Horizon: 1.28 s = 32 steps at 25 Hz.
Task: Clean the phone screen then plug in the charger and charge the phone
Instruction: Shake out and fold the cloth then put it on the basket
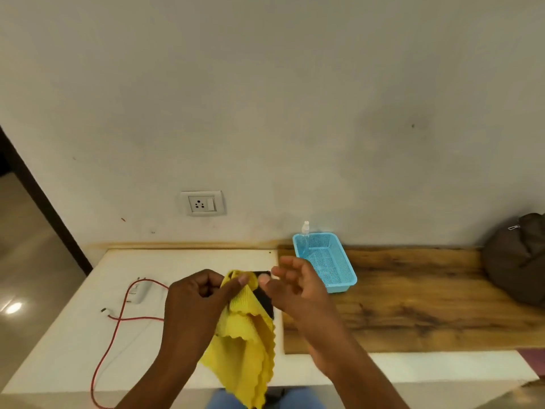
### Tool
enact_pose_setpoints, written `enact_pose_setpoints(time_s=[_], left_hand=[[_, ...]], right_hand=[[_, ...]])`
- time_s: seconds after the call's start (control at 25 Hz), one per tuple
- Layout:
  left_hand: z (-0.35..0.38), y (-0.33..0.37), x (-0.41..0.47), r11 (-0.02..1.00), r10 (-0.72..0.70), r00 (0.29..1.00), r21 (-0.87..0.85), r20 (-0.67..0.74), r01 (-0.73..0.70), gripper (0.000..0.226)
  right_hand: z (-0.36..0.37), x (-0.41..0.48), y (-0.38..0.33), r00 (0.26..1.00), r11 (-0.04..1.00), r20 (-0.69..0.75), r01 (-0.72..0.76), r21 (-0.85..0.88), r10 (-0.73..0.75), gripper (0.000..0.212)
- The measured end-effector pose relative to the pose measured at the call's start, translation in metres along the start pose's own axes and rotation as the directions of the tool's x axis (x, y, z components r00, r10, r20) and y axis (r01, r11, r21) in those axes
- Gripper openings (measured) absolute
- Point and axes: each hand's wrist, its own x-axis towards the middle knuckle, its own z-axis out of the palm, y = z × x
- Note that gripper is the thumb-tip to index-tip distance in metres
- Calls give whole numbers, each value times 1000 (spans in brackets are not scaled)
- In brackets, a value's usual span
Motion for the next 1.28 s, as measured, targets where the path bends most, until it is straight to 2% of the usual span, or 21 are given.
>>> enact_pose_setpoints(time_s=[0.12, 0.2, 0.28, 0.36, 0.44, 0.56, 0.64, 0.72, 0.84, 0.92, 1.0, 1.04, 1.08, 1.16, 1.2, 1.28], left_hand=[[4, 4, -3, 998, 19, 997, 57, -69, -15, 43], [7, 5, -4, 994, 9, 998, 113, -56, -2, 45], [6, 7, -3, 995, -14, 999, 101, -39, 18, 46], [2, 10, -2, 997, -53, 999, 51, -11, 53, 47], [-2, 11, -1, 995, -99, 994, -3, 39, 100, 40], [-17, 12, 4, 991, -132, 980, -18, 151, 136, 32], [-37, 9, 10, 990, -143, 964, 33, 223, 139, 21], [-61, 6, 17, 988, -145, 952, 87, 271, 125, 11], [-86, 4, 25, 982, -138, 952, 160, 274, 97, 5], [-91, 8, 30, 970, -63, 981, 243, 182, 17, 3], [-85, 18, 29, 916, 121, 992, 382, 23, -121, 9], [-76, 27, 24, 899, 222, 975, 390, -12, -199, 13], [-63, 38, 15, 898, 290, 957, 342, 16, -278, 15], [-28, 56, -10, 915, 323, 922, 177, 215, -362, 26], [-10, 62, -23, 922, 310, 901, 136, 303, -363, 38], [17, 64, -38, 926, 277, 897, 153, 345, -345, 56]], right_hand=[[14, -19, 8, 986, 916, 107, 158, -368, -128, 55], [15, -21, 9, 976, 855, 116, 218, -470, -185, 35], [12, -21, 5, 966, 864, 124, 258, -432, -226, 14], [6, -19, 1, 966, 913, 129, 253, -321, -222, 6], [-1, -14, -1, 982, 953, 79, 188, -239, -174, 6], [-22, 0, -5, 990, 994, -106, 84, -63, -91, 6], [-46, 10, -14, 973, 996, -216, 82, -33, -87, 9], [-69, 15, -24, 956, 992, -262, 121, -45, -129, 9], [-89, 18, -36, 946, 989, -291, 145, -24, -145, 14], [-92, 18, -43, 948, 986, -276, 166, 6, -158, 20], [-86, 17, -51, 962, 982, -217, 181, 46, -167, 28], [-79, 15, -56, 970, 982, -180, 177, 59, -164, 31], [-70, 14, -58, 978, 984, -143, 164, 67, -153, 33], [-48, 13, -58, 992, 990, -73, 113, 82, -107, 28], [-36, 13, -57, 995, 994, -56, 82, 72, -78, 22], [-18, 12, -54, 996, 999, -84, 39, 35, -36, 9]])
